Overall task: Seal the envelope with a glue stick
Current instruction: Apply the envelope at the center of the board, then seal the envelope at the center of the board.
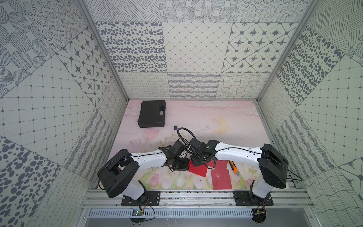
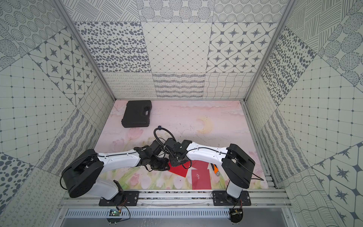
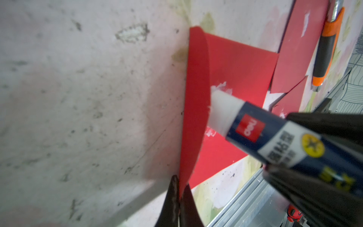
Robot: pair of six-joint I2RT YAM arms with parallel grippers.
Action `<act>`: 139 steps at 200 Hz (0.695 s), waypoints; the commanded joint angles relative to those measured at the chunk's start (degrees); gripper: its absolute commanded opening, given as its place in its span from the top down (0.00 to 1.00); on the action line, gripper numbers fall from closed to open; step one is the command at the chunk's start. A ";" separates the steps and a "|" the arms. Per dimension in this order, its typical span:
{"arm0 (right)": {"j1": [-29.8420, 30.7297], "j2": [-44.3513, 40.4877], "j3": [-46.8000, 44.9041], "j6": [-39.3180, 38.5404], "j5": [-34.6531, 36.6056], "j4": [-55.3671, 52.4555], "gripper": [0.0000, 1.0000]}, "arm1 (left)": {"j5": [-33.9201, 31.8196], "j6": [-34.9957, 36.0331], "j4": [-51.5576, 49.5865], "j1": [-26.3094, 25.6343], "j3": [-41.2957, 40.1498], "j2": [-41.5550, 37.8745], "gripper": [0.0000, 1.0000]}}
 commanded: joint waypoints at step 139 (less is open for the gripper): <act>-20.00 -24.34 -13.45 1.55 -16.70 18.83 1.00 | -9.89 -1.38 -12.92 0.29 0.31 -8.41 0.90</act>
